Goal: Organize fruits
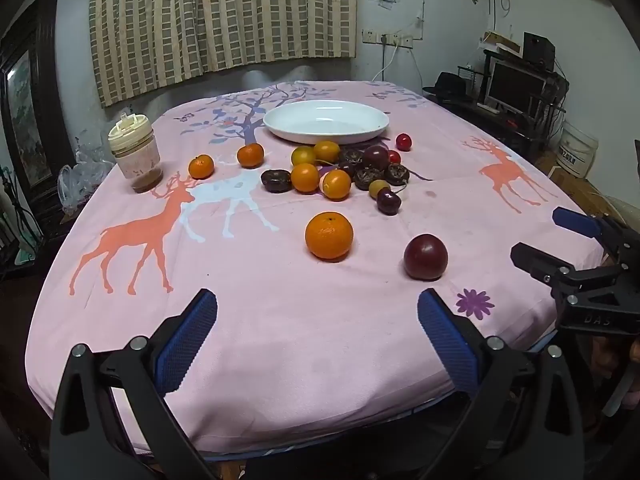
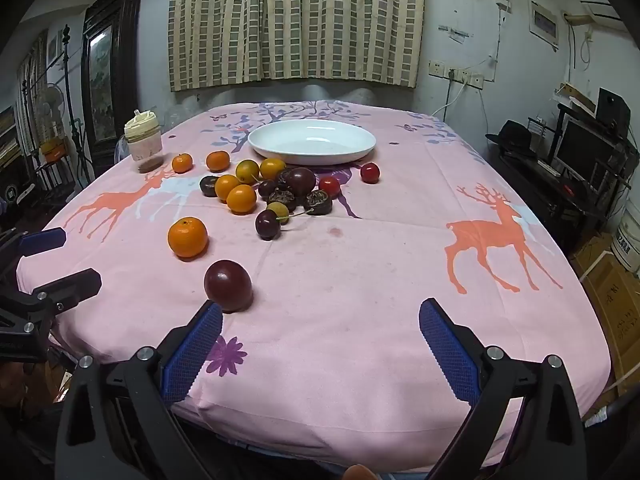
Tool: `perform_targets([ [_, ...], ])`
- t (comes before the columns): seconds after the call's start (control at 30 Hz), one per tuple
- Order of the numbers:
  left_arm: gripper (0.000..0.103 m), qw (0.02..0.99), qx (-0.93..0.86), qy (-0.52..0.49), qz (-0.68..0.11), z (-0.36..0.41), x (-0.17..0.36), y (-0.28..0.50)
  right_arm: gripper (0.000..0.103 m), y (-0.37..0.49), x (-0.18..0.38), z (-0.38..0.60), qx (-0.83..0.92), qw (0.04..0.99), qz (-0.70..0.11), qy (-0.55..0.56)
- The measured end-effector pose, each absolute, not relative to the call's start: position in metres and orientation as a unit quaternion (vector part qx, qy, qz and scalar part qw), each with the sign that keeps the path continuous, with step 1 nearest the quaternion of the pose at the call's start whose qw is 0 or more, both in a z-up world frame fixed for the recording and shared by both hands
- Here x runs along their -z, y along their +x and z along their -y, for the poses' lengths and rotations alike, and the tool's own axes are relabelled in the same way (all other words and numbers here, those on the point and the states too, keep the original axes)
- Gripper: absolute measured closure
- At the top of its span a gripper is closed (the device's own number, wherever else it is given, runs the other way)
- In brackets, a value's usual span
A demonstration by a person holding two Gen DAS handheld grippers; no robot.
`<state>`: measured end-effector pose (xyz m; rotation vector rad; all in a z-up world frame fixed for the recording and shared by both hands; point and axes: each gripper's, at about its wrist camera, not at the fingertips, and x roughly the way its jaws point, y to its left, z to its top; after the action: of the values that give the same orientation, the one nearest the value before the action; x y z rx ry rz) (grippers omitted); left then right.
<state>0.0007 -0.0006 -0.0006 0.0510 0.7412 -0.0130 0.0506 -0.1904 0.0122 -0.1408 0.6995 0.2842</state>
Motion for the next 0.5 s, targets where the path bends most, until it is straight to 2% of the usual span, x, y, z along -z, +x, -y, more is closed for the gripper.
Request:
perform_targets([
  [0.5,0.005,0.934,0.0,0.026,-0.357,-0.002,0.005,0.0,0.004,0.05,-0.012,0.189,-0.14,0.926,-0.343,-0.069],
])
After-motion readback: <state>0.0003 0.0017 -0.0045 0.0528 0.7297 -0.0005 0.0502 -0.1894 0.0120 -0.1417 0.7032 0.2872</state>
